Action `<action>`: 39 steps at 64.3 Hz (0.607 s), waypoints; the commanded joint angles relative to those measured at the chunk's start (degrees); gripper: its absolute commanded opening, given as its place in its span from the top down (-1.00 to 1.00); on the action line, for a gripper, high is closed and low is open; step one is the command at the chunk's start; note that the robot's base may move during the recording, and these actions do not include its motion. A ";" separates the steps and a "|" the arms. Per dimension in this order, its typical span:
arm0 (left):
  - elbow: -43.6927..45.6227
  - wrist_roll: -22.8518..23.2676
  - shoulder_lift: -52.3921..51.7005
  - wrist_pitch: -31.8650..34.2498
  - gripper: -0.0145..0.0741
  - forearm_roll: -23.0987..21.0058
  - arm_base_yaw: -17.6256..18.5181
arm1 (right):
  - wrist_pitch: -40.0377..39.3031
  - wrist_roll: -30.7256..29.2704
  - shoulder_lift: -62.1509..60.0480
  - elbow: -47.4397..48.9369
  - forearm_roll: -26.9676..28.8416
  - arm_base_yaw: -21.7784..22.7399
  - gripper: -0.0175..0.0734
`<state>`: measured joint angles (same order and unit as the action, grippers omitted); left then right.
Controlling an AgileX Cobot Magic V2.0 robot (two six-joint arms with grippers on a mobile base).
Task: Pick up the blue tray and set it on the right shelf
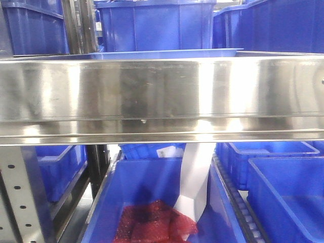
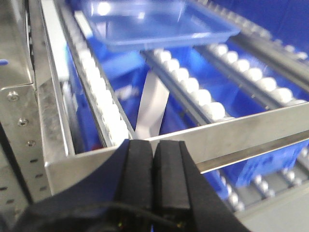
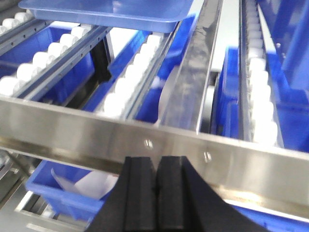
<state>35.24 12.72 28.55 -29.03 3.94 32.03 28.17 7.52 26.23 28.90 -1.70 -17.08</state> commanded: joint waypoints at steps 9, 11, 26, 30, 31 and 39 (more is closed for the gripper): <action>-7.70 0.02 -9.56 10.13 0.78 1.14 0.50 | -11.60 -0.73 -13.15 -6.91 -1.99 -0.13 0.49; -8.29 0.02 -10.40 10.13 0.78 1.14 0.50 | -11.67 -0.73 -14.24 -7.15 -1.99 -0.13 0.49; -8.86 0.02 -11.36 9.97 0.78 1.02 0.50 | -14.75 -0.73 -15.35 -7.21 -1.99 -0.13 0.49; -8.86 0.02 -11.36 9.97 0.78 1.02 0.50 | -14.75 -0.73 -15.35 -7.21 -1.99 -0.13 0.49; -8.86 0.02 -11.36 9.97 0.78 1.02 0.50 | -14.75 -0.73 -15.35 -7.21 -1.99 -0.13 0.49; -8.86 0.02 -11.36 9.97 0.78 1.02 0.50 | -14.63 -0.73 -15.35 -7.72 -1.99 -0.13 0.49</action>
<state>24.71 12.72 16.79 -24.30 4.64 32.03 19.01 7.52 10.37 19.96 -2.98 -17.08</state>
